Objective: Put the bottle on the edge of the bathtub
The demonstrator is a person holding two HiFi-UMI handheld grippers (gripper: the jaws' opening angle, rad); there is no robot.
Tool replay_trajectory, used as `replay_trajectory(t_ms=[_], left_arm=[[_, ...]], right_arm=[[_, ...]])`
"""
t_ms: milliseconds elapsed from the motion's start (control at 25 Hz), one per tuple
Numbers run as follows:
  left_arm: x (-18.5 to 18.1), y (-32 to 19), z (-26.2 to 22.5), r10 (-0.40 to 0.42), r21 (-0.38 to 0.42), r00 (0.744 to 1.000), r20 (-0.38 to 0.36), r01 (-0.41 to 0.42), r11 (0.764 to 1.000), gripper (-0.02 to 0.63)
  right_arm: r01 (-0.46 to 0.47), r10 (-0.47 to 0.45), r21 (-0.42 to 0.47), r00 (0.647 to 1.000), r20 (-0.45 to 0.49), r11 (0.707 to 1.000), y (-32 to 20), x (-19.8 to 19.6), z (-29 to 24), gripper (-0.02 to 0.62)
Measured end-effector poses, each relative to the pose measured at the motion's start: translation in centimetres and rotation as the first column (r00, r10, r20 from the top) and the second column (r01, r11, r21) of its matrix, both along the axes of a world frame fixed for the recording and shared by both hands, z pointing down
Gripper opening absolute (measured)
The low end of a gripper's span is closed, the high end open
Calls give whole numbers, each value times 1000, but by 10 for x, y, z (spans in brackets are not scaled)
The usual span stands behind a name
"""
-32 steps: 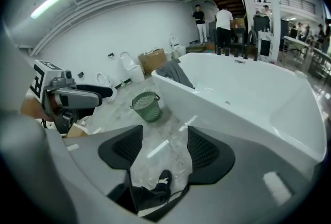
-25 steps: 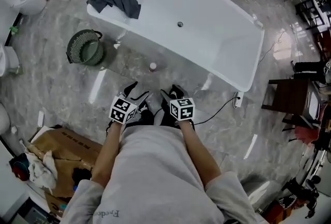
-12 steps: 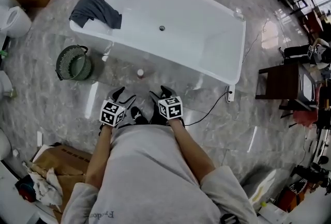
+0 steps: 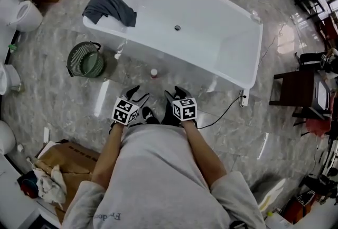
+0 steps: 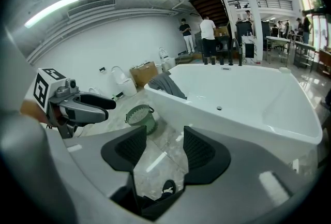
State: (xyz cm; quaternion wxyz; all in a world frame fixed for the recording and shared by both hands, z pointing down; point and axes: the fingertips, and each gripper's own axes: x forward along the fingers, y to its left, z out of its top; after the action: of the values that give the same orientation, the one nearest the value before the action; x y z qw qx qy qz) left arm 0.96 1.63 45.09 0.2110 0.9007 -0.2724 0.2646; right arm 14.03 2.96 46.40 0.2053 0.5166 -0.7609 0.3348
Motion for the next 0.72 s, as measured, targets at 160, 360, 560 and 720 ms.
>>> replay_trajectory(t_ms=[160,360,560,720], left_arm=[[-3,-1,-1,-16,-2,1000,-18,16,1000,250],[-6,-3,-7,-50,2,998,-46,50,999,157],[-13,0,-2,-65,-6,997,-29,65,998,78],[-18,3,-1,-74,-12,997,-32,73,997,58]], right_arm=[[-7,7,5,1000,2,1000,-1,-2,-1,152],[-15,15,4,1000,-1,1000,1,-2,-1,81],[-21,21,1,1000,2,1000,5,-4,1,21],[-33,33,-3,999,12,999,8,-4,3,3]])
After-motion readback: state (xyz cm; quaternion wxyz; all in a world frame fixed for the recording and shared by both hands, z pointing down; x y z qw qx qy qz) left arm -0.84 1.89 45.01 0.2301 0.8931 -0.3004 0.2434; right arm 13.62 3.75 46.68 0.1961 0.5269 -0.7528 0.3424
